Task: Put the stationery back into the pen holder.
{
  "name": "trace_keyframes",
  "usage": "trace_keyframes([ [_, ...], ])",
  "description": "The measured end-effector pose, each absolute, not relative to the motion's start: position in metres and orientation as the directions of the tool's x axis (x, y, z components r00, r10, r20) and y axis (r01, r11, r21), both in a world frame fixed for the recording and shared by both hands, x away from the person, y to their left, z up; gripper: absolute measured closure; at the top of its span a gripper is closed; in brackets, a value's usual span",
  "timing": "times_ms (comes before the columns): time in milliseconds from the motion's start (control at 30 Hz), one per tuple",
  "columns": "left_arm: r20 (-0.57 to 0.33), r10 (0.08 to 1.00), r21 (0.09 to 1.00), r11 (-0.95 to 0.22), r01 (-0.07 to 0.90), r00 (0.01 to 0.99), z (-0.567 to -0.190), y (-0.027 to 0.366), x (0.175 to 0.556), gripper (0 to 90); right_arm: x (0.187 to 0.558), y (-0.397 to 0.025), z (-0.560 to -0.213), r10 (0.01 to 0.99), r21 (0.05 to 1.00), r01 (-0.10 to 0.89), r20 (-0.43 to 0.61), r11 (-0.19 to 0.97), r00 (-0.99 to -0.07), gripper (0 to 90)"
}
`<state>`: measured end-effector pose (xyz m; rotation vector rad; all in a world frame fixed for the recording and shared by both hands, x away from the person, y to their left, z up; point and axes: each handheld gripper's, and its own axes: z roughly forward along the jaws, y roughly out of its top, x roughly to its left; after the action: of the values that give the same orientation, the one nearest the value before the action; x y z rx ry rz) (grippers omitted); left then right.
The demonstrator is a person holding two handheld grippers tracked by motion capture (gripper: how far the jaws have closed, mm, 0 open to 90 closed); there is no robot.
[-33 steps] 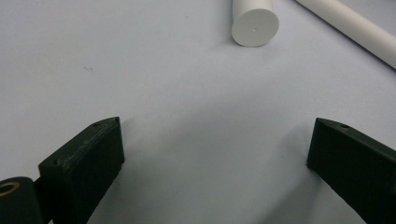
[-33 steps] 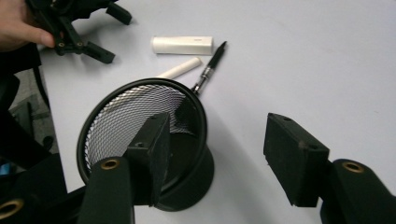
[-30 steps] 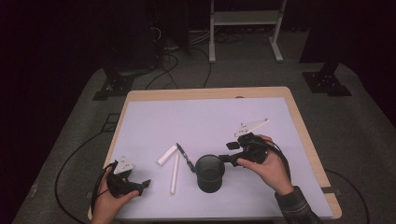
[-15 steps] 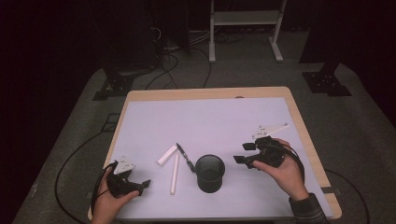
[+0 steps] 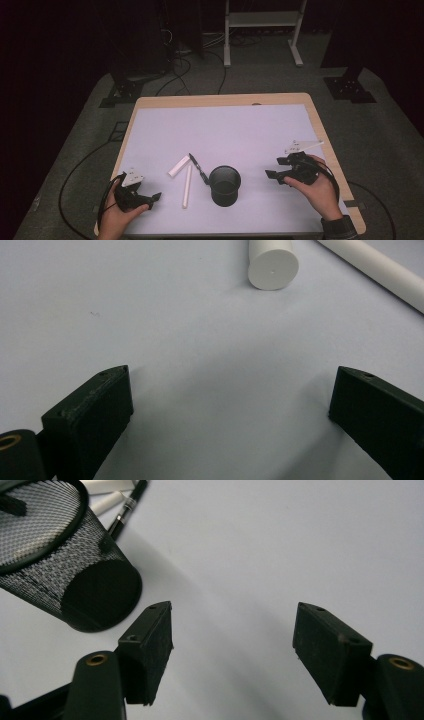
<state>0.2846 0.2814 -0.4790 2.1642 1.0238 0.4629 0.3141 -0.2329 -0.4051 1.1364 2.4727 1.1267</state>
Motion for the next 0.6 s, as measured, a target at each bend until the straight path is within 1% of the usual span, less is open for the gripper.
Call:
trace_keyframes([
  [333, 0.023, 0.779, 0.713, -0.452, 0.536, 0.626, -0.479, 0.282, 0.285, 2.9, 0.31, -0.25, -0.42, 0.763, 0.697, 0.588, 0.091, 0.41, -0.64, 28.8],
  [500, 0.024, 0.778, 0.712, -0.454, 0.536, 0.627, -0.479, 0.282, 0.285, 2.9, 0.308, -0.26, -0.429, 0.786, 0.696, 0.577, 0.029, 0.428, -0.617, 26.3],
  [600, 0.024, 0.778, 0.71, -0.455, 0.537, 0.628, -0.478, 0.282, 0.285, 2.8, 0.307, -0.265, -0.438, 0.792, 0.685, 0.585, 0.018, 0.434, -0.61, 24.7],
])
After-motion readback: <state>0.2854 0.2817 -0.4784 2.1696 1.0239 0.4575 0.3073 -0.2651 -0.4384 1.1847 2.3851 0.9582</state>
